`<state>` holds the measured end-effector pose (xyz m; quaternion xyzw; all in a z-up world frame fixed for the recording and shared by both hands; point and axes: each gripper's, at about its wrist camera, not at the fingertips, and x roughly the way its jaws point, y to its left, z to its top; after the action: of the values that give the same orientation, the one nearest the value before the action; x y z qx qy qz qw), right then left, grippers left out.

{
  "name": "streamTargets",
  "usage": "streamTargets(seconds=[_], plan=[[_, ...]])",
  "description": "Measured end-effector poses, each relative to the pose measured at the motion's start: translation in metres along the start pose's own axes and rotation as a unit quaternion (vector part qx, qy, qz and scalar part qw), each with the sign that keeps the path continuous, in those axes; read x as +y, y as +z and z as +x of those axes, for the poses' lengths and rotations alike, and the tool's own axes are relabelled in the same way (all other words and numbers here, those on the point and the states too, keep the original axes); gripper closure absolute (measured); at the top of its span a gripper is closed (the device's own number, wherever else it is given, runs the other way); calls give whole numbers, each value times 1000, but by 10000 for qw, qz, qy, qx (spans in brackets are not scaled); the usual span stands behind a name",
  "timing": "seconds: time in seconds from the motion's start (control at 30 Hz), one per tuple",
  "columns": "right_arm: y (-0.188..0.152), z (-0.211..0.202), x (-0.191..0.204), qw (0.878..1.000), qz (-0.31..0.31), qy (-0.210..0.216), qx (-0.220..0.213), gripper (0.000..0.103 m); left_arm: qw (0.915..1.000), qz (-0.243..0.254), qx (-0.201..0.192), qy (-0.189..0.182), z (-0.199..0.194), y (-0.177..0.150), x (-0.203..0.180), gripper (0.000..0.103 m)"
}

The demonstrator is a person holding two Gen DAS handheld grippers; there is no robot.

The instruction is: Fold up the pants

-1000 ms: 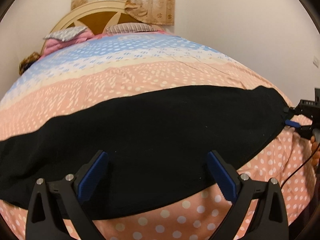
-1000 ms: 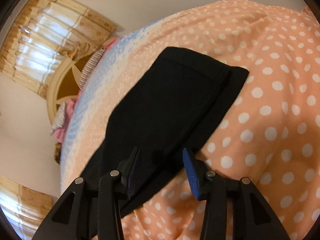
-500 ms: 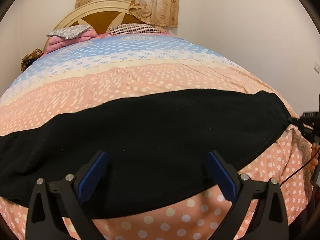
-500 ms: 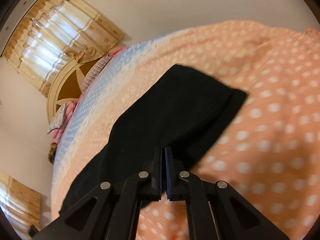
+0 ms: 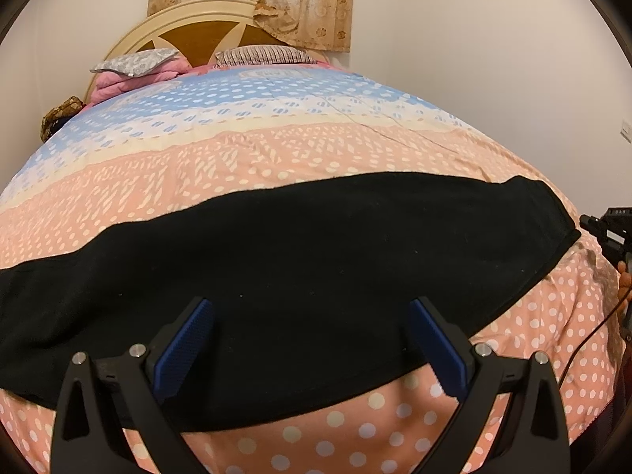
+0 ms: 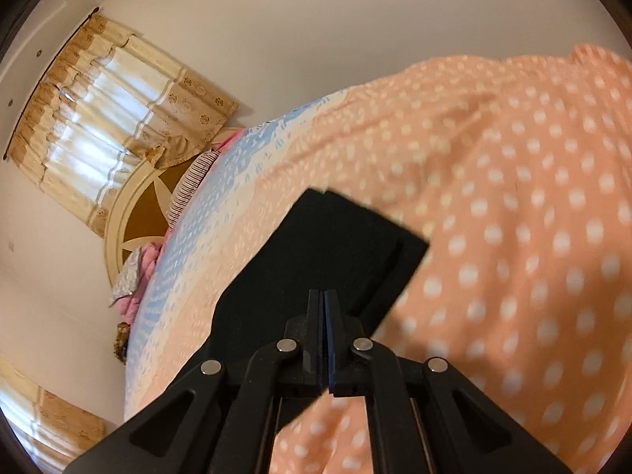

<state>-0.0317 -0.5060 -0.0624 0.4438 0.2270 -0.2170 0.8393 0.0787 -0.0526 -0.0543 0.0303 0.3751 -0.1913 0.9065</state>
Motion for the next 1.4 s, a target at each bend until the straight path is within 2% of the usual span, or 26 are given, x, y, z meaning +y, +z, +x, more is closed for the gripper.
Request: streamTargets(seconds=[0.03,0.07,0.1,0.13,0.17,0.37,0.5,0.53,0.73,0.97,1.07,1.2,1.27,1.33,1.4], plan=[[4,2,0,10000,-13,-40,39,98,10000,-14,-1,-3,0,0,0,1],[8,6,-3,9999,26,-44,106,87,10000,-29,0,-7,0,0,1,1],[11,10,-5,9999,68,-73,142,57,10000,-38,6,-8,1,0,1,1],[13,12,-8,9997,135,-57,180,43,10000,-45,11,-7,1,-1,2,1],[14,13,-13,9994,274,67,184,34,10000,-50,12,1,1,-1,3,1],[21,24,-15,9983,425,-91,381,36,9999,-84,60,-21,2,-2,6,1],[32,41,-15,9965,400,-427,600,64,9999,-125,34,3,0,-1,7,1],[34,45,-17,9951,465,-565,670,67,9999,-155,23,0,-1,-1,8,1],[32,46,-13,9918,712,-877,594,67,9999,-124,41,7,-2,-1,9,1],[39,19,-18,9953,775,-576,114,65,9997,-235,95,-15,-1,-2,13,1],[29,21,-19,9918,1146,-169,546,65,9997,-222,88,-20,0,-1,11,1],[1,34,-5,9885,1135,108,993,65,9998,-170,130,-54,1,-1,9,1],[-7,46,-1,9870,1110,107,1160,65,9998,-142,117,-35,0,-2,9,1],[-8,49,8,9906,887,-113,1039,65,9998,-181,77,-19,-2,-1,11,1],[-7,53,11,9893,875,-239,1143,65,9996,-272,45,-16,-3,0,15,1]])
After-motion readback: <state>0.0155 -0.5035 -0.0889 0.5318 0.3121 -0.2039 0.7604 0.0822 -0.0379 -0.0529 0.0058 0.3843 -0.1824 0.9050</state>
